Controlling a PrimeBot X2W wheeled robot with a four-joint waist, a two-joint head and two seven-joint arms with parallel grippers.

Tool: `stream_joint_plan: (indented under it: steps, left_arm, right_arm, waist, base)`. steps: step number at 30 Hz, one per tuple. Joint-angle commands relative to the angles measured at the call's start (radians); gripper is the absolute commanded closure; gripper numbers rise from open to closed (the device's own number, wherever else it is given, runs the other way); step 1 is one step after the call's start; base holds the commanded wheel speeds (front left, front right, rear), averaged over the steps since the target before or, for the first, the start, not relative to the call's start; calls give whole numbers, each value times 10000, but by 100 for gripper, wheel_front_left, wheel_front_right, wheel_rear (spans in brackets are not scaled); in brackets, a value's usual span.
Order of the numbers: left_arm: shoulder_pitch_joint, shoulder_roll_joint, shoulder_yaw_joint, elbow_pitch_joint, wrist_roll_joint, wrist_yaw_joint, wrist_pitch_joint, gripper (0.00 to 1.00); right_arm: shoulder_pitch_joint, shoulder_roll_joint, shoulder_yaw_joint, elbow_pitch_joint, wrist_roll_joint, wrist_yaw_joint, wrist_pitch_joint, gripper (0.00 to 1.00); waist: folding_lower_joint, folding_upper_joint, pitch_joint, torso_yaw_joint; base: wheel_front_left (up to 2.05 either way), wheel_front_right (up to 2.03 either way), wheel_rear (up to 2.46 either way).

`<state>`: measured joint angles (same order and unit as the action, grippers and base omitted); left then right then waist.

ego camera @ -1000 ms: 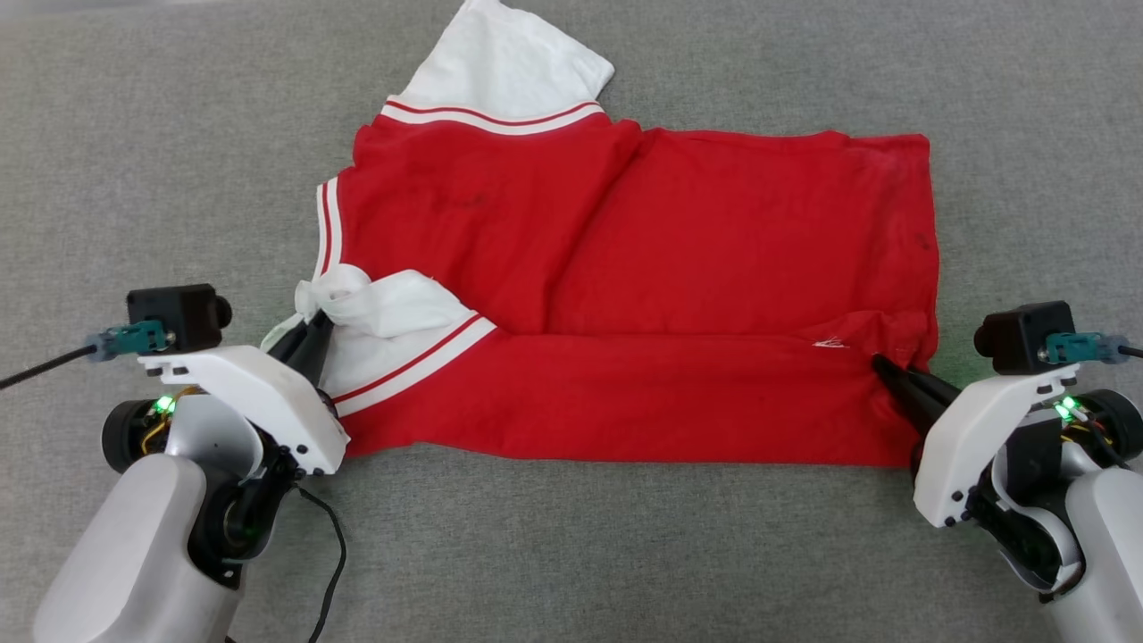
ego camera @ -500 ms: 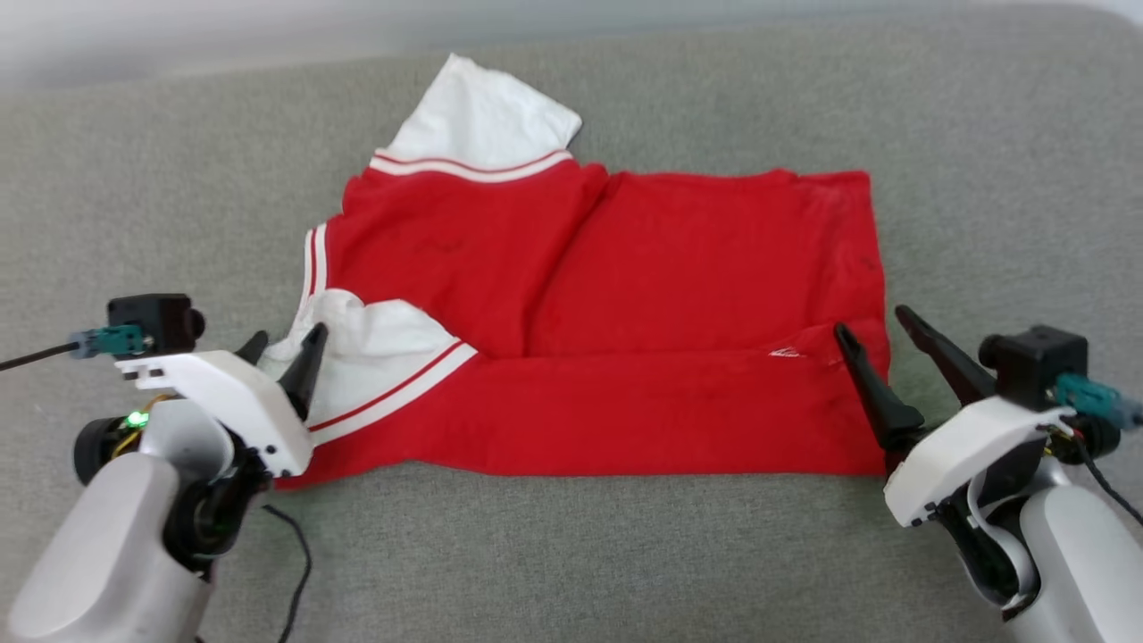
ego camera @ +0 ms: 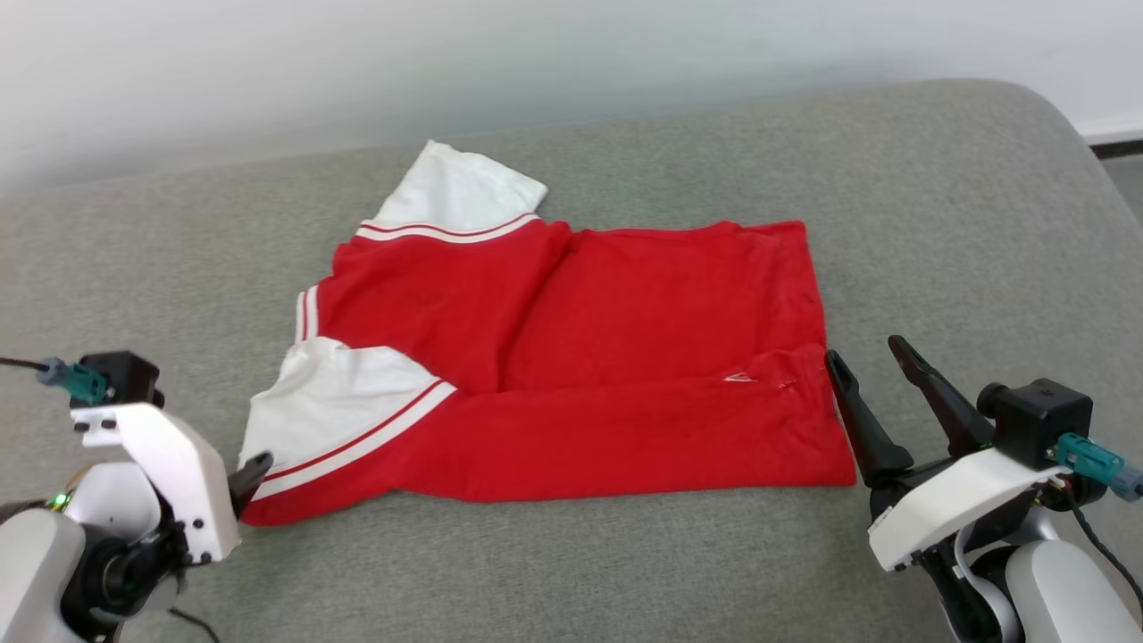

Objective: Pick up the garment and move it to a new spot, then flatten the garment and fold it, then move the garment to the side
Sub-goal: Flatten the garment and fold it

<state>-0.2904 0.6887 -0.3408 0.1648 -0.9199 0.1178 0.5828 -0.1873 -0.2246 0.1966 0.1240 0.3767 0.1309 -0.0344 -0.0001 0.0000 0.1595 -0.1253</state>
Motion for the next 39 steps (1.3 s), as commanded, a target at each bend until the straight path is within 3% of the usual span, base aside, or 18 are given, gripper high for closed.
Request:
stream_joint_plan:
  steps: [1, 5, 11, 12, 13, 14, 25, 35, 39]
  left_arm:
    - [138, 81, 14, -79, -59, 88, 120, 0]
    - [453, 170, 88, -226, -353, 327, 544, 0]
    - [625, -108, -135, 63, -814, 214, 1107, 0]
    - [624, -220, -186, 109, -896, 192, 1174, 43]
    - [628, -326, -239, 156, -969, 145, 1240, 67]
    - [647, -419, -279, 213, -1073, 97, 1313, 100]
    - [224, -431, 5, 122, -632, -368, 8, 100]
    - [53, -96, 341, -1159, -167, -104, -689, 100]
    - [-17, -64, 316, -1584, -61, 2, -682, 100]
  right_arm:
    - [84, 75, -23, -79, -73, -3, 26, 0]
    - [101, 219, -32, -249, -40, -3, 90, 0]
    - [-70, 239, 6, -100, -6, -3, 234, 0]
    - [-100, 240, -10, -71, -4, -3, 186, 0]
    - [-128, 261, -32, -42, 28, -3, 166, 0]
    - [-141, 266, -46, 5, 59, -3, 191, 0]
    - [-92, -132, -502, 34, 697, -3, 954, 0]
    - [-323, -950, -632, -84, 1675, -3, 5015, 0]
    - [-659, -1082, -438, -84, 1761, -3, 5995, 0]
  waist:
    - [1, 0, 79, -126]
    - [1, 0, 443, -359]
    - [1, 0, 926, -622]
    - [1, 0, 961, -638]
    - [1, 0, 997, -647]
    - [1, 0, 1029, -655]
    - [1, 0, 849, -409]
    - [1, 0, 1098, 58]
    - [1, 0, 1433, 217]
  base:
    - [0, 0, 0]
    - [0, 0, 0]
    - [0, 0, 0]
    - [0, 0, 0]
    - [0, 0, 0]
    - [0, 0, 0]
    - [0, 0, 0]
    - [0, 0, 0]
    - [0, 0, 0]
